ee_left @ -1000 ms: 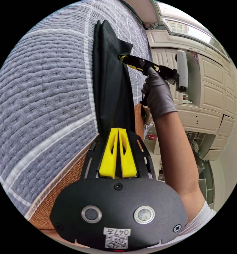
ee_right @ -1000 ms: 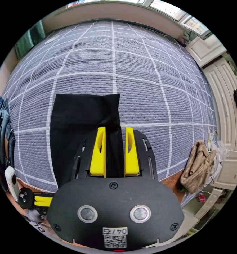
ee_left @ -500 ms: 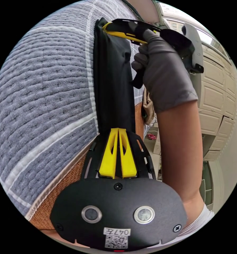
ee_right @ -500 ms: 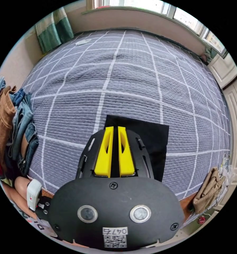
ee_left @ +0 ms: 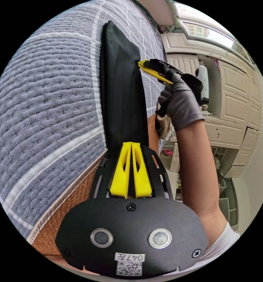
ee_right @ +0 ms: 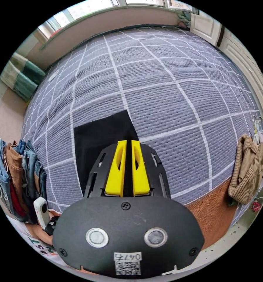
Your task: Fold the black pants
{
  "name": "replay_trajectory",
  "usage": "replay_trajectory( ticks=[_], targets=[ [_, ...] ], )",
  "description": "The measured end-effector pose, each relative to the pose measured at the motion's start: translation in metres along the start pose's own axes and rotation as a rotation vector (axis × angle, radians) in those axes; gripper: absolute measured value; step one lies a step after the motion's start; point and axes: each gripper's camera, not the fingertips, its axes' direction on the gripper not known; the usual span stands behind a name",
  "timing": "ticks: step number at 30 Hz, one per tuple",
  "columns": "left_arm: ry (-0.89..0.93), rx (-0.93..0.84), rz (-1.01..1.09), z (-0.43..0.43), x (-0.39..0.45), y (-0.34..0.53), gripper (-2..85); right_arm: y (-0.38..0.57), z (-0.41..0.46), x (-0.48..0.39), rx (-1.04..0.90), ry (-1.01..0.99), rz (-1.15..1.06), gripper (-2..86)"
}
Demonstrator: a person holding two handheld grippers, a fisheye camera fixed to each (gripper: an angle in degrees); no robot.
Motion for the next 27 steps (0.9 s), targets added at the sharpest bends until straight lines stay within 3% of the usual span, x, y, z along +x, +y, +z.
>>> replay_trajectory(
  ticks=[4, 9, 19, 24, 27],
  targets=[
    [-0.032, 0.102, 0.05, -0.03, 0.014, 0.001, -1.0, 0.014, -0.006, -0.05, 0.138, -0.012, -0.159, 2.7],
    [-0.014, 0.042, 0.018, -0.024, 0.005, -0.007, -1.0, 0.013, 0.027, -0.145, 0.03, 0.05, -0.435, 4.9],
    [0.031, 0.028, 0.045, -0.05, 0.007, -0.037, -1.0, 0.042, 0.11, -0.187, -0.117, 0.369, -0.532, 0.0],
    [0.039, -0.053, 0.004, -0.049, -0.006, -0.058, -1.0, 0.061, 0.118, -0.162, -0.13, 0.242, -0.437, -0.5],
    [0.028, -0.087, -0.041, -0.053, -0.019, -0.072, -1.0, 0.1, 0.086, -0.131, 0.021, 0.17, -0.331, -0.5]
  ],
)
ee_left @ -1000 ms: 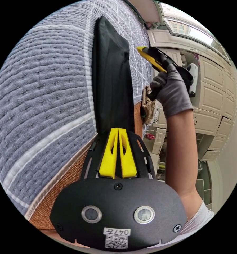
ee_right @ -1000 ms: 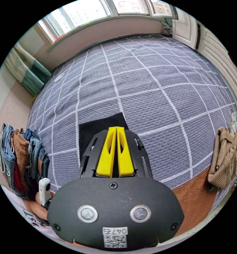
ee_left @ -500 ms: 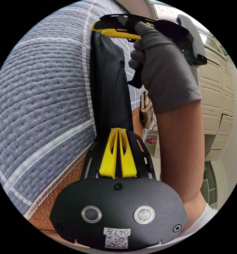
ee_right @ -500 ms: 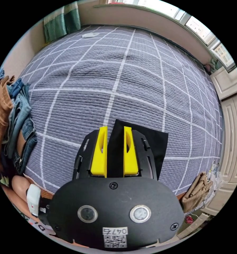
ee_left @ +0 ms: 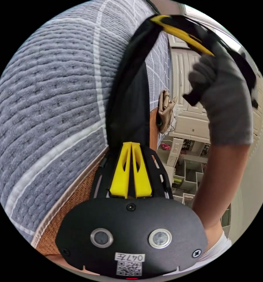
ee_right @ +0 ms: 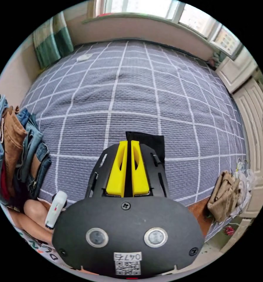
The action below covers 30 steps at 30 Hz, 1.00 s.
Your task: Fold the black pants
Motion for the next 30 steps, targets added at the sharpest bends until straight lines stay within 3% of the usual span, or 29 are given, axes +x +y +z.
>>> replay_trajectory(
  ticks=[9, 13, 17, 22, 30],
  targets=[
    [-0.052, -0.01, 0.028, -0.029, 0.004, -0.031, -1.0, 0.331, -0.091, 0.043, 0.435, 0.024, 0.578, -0.4],
    [-0.069, -0.058, 0.085, -0.038, 0.011, -0.048, -1.0, 0.503, -0.049, -0.004, 0.521, -0.023, 0.946, -0.4],
    [-0.123, -0.182, 0.144, -0.034, 0.014, -0.064, -1.0, 0.618, 0.045, -0.046, 0.463, -0.144, 1.293, -0.3],
    [-0.133, -0.236, 0.152, -0.056, -0.001, -0.088, -1.0, 0.68, 0.106, -0.068, 0.508, -0.32, 1.459, -0.1],
    [-0.092, -0.288, 0.141, -0.094, -0.027, -0.119, -1.0, 0.741, 0.153, -0.083, 0.507, -0.457, 1.469, 6.7]
  ],
)
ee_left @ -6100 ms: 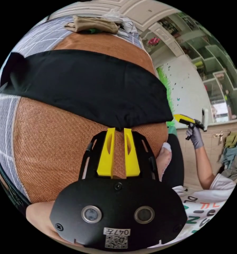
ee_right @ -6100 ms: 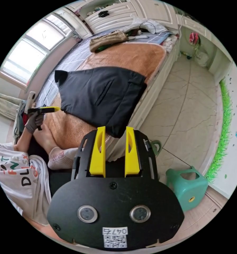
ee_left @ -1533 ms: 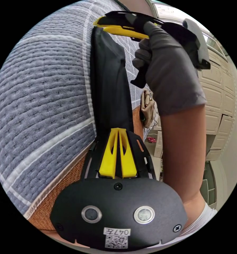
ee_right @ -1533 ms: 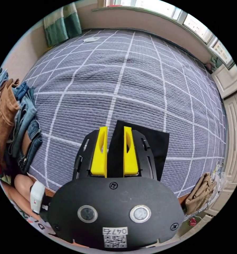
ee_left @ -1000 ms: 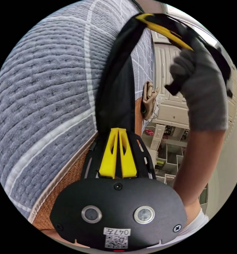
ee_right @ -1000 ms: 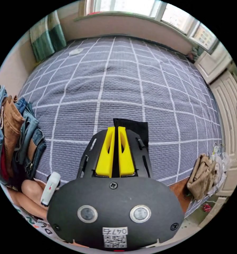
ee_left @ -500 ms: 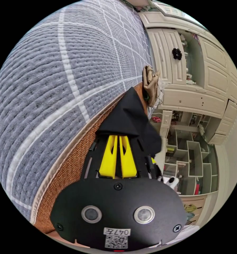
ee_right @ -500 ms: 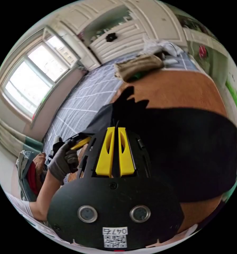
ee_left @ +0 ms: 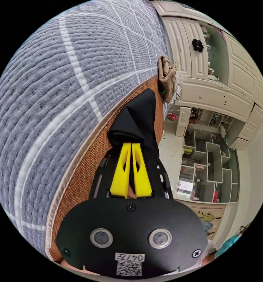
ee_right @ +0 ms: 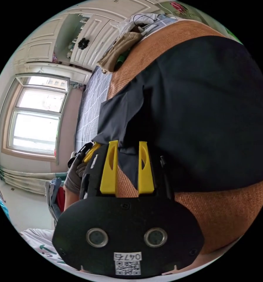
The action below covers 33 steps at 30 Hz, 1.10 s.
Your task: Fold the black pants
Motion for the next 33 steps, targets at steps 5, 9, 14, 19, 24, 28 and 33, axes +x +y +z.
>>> replay_trajectory(
  ticks=[5, 9, 14, 19, 24, 28, 33],
  targets=[
    [0.157, -0.145, 0.16, -0.024, 0.015, 0.005, -1.0, 0.017, -0.018, 0.053, 0.045, -0.06, 0.016, 8.5],
    [0.131, -0.089, 0.381, -0.054, 0.056, 0.007, -1.0, 0.008, -0.017, 0.078, 0.073, -0.053, 0.006, 7.9],
    [-0.015, 0.073, 0.296, -0.067, 0.029, -0.03, -1.0, -0.013, 0.022, 0.104, 0.005, -0.01, 0.022, 5.5],
    [-0.083, 0.002, 0.223, -0.05, 0.009, -0.041, -1.0, -0.013, 0.039, 0.121, -0.022, -0.036, 0.023, 4.4],
    [-0.097, -0.018, 0.205, -0.05, 0.008, -0.044, -1.0, -0.009, 0.044, 0.137, -0.06, -0.077, 0.002, 3.7],
    [-0.112, -0.036, 0.178, -0.045, 0.004, -0.048, -1.0, 0.003, 0.052, 0.144, -0.09, -0.064, -0.027, 3.2],
    [-0.113, -0.047, 0.167, -0.04, 0.002, -0.049, -1.0, 0.013, 0.072, 0.158, -0.131, -0.103, -0.016, -0.5]
  ],
)
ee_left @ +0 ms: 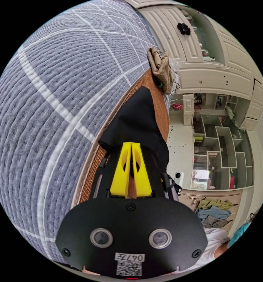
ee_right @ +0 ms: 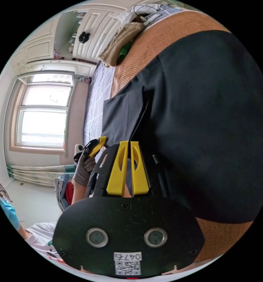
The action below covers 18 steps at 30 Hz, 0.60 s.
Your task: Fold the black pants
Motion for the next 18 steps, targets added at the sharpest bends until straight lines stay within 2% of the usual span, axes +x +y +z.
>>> replay_trajectory(
  ticks=[4, 8, 15, 18],
  targets=[
    [0.012, -0.003, 0.003, 0.001, 0.004, 0.001, -1.0, 0.007, -0.007, -0.013, 0.049, 0.077, -0.088, -0.8],
    [0.008, -0.036, 0.0, 0.013, 0.008, 0.001, -1.0, 0.009, 0.009, -0.003, -0.024, 0.195, -0.108, -0.7],
    [0.024, -0.045, 0.0, 0.022, 0.013, 0.008, -1.0, 0.034, -0.011, 0.017, 0.031, 0.075, -0.102, 1.3],
    [0.041, -0.015, 0.019, 0.018, 0.022, 0.013, -1.0, 0.067, -0.062, 0.031, 0.177, 0.097, -0.082, 1.6]
  ],
)
